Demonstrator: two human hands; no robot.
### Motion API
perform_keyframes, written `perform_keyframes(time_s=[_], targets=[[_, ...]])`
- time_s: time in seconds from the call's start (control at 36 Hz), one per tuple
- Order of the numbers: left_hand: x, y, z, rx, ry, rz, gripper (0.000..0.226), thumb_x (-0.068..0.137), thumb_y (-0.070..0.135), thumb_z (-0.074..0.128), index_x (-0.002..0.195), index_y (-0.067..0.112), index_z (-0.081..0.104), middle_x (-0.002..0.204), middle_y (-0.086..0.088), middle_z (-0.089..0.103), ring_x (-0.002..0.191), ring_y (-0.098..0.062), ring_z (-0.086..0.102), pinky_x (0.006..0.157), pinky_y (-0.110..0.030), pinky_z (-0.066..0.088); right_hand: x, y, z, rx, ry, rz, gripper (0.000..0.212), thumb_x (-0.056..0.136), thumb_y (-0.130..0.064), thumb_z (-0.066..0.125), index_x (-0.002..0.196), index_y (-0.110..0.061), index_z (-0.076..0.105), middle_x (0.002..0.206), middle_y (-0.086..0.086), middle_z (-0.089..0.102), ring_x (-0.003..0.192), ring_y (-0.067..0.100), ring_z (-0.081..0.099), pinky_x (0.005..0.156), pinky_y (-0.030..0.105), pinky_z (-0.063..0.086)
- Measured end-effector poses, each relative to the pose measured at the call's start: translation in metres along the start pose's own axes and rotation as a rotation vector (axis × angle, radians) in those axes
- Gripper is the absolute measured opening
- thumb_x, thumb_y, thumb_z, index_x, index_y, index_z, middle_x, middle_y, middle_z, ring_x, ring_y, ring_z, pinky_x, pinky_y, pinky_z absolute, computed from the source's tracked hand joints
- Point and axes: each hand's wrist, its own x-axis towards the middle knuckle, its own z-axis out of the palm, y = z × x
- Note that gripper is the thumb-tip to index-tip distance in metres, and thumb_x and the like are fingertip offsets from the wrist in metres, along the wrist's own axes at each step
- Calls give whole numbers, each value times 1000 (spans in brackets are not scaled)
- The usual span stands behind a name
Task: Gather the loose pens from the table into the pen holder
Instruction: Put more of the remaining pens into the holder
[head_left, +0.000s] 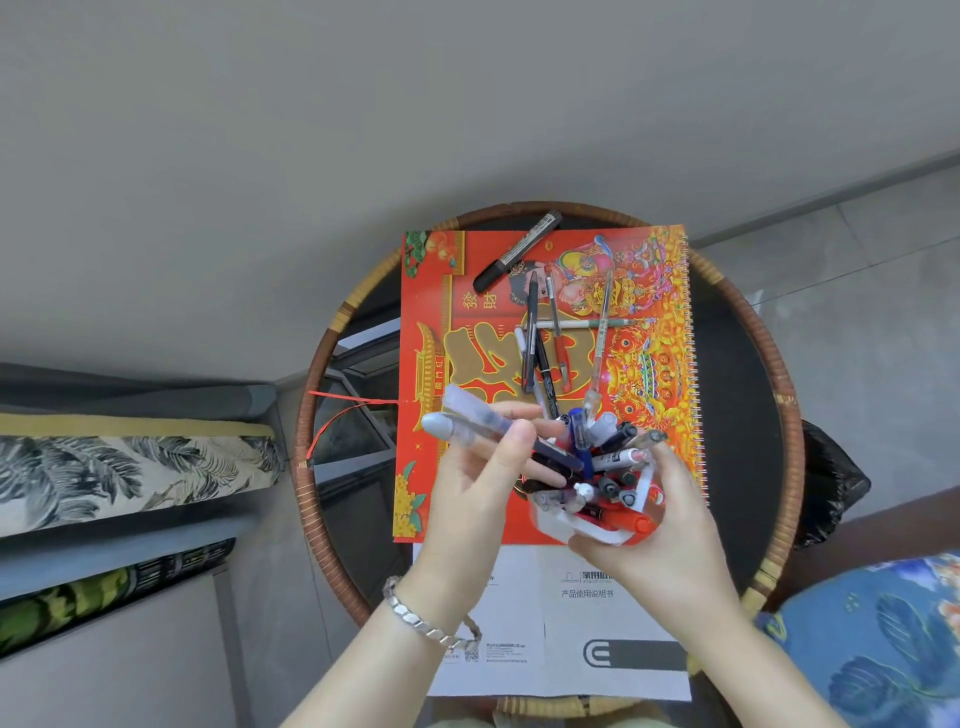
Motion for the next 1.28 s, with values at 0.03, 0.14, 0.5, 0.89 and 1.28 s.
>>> perform_keyframes(time_s=[0.03, 0.14, 0.5, 0.89, 1.28], targets=[[-2, 2, 0, 14, 11, 31, 39, 75, 40, 54, 93, 7, 66, 87, 5, 74, 70, -9, 72, 70, -19, 54, -1, -1, 0, 8, -1, -1, 66, 52, -38, 86, 107, -28, 52, 108, -7, 61, 100, 12, 60, 80, 34, 51], [-7, 8, 3, 39, 94, 131, 11, 89, 23, 53, 92, 22, 64, 93, -1, 73, 59, -30, 72, 62, -33, 59, 0, -4, -1, 23, -12, -1, 63, 51, -38, 84, 105, -31, 52, 106, -10, 61, 96, 8, 60, 75, 30, 51], [-9, -3, 3, 325, 88, 460, 49, 86, 12, 57, 120, 44, 44, 110, 10, 64, 103, -11, 67, 82, -33, 57, -1, 1, -2, -35, 8, -32, 73, 54, -29, 87, 117, -32, 50, 113, -9, 59, 103, 9, 59, 79, 28, 50], [-14, -32, -5, 954, -81, 533, 45, 100, 32, 19, 140, 14, 31, 155, 9, 17, 145, -12, 9, 119, -32, 7, -1, -1, -2, -83, 27, -119, 81, 54, -37, 86, 125, -23, 50, 121, -10, 58, 115, 9, 53, 89, 16, 44], [44, -12, 8, 452, 98, 220, 27, 94, 22, 43, 119, 28, 53, 115, 21, 57, 114, -2, 55, 98, -21, 43, 11, 20, -16, -41, 40, 43, 85, 53, -32, 90, 127, -28, 48, 125, -9, 55, 115, 9, 54, 95, 37, 49]])
